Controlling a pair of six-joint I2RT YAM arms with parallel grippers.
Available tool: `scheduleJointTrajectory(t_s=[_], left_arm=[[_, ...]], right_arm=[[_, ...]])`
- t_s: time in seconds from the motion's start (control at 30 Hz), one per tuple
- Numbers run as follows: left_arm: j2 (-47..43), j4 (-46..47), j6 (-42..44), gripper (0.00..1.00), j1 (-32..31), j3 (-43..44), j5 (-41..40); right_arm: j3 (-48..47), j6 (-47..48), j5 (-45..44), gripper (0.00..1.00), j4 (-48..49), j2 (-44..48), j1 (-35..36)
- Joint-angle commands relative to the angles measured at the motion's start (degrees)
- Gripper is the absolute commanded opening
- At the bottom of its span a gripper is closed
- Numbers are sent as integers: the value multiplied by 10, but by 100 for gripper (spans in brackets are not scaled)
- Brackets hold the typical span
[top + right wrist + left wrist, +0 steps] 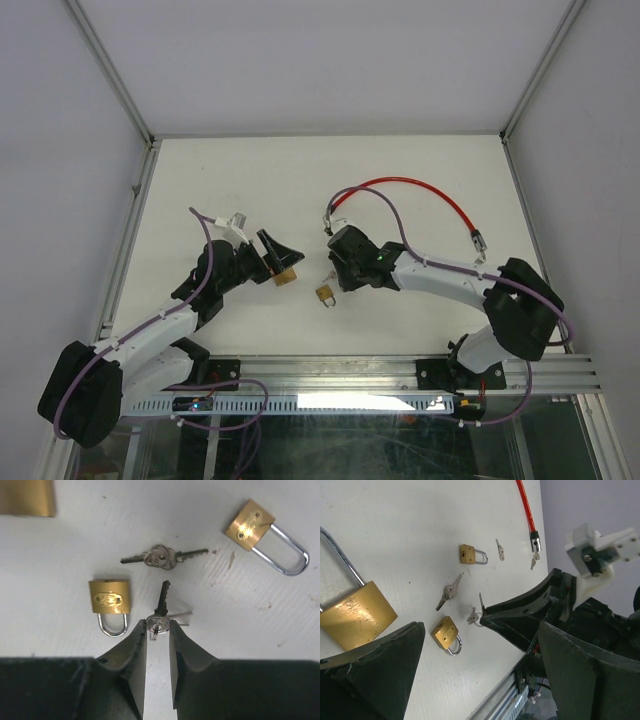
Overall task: Unlock with the key
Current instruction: Pick up the key from the center of the board.
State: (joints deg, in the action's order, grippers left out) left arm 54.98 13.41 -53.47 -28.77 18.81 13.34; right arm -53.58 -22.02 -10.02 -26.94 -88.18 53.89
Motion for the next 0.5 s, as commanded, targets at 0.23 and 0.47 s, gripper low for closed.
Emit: scheduleJointTrajectory(t_s=[0.23,0.47], left_arm=[[9,54,-15,99,3,15,45],[17,66,-36,99,3,9,56]], right_arm=[[21,57,-15,0,107,82,16],[48,63,19,0,226,81,18]])
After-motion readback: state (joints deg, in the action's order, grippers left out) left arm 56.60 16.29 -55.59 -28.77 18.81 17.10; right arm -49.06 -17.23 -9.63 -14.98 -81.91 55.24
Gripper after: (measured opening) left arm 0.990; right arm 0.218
